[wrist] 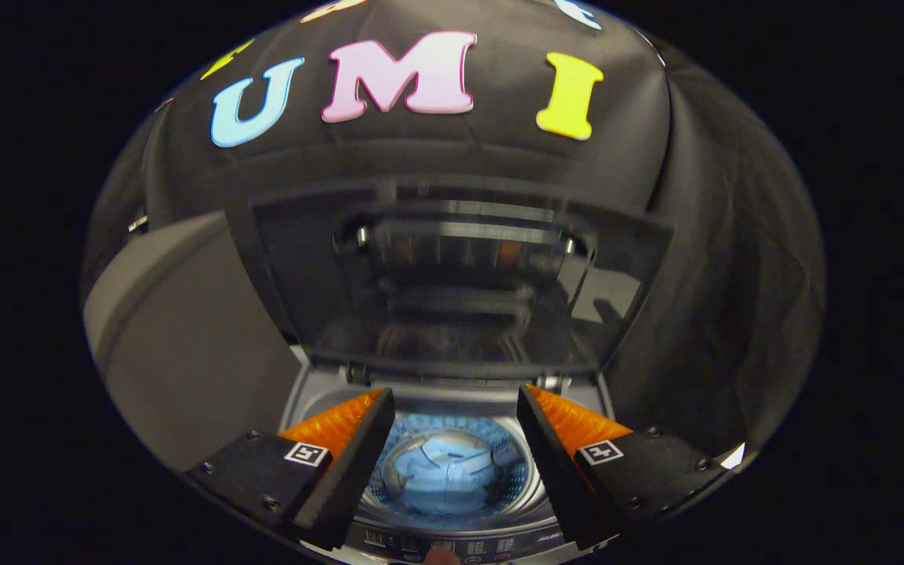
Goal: Put the clothes into the washing machine and then close the washing machine lid.
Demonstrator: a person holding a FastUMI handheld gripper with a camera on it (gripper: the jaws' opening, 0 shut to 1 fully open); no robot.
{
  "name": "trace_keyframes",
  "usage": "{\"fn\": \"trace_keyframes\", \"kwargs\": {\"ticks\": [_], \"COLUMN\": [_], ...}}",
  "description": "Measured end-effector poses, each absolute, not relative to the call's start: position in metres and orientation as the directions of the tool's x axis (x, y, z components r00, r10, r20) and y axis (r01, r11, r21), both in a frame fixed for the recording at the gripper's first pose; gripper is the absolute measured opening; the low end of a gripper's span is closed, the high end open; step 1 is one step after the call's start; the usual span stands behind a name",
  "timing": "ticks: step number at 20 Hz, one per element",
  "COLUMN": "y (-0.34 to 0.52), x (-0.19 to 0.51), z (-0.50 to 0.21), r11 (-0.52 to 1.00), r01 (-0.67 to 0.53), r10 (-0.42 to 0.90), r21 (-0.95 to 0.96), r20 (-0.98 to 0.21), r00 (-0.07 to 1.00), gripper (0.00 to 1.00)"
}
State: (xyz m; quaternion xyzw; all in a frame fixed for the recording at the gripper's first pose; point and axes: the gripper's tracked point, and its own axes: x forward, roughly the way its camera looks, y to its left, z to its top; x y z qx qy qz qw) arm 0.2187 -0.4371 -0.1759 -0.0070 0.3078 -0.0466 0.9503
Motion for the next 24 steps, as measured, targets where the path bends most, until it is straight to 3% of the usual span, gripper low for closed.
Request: {"fn": "trace_keyframes", "kwargs": {"ticks": [8, 17, 24], "y": [-0.448, -0.451, -0.449], "x": [0.308, 0.362, 0.349], "z": [-0.057, -0.119, -0.112], "r11": [0.995, 0.995, 0.994], "r01": [0.098, 0.096, 0.104], "r10": [-0.09, -0.071, -0.074], "r21": [0.001, 0.019, 0.036], "r20": [-0.395, -0.532, -0.469], "r00": [0.914, 0.844, 0.88], "gripper": [0.99, 0.99, 1.0]}}
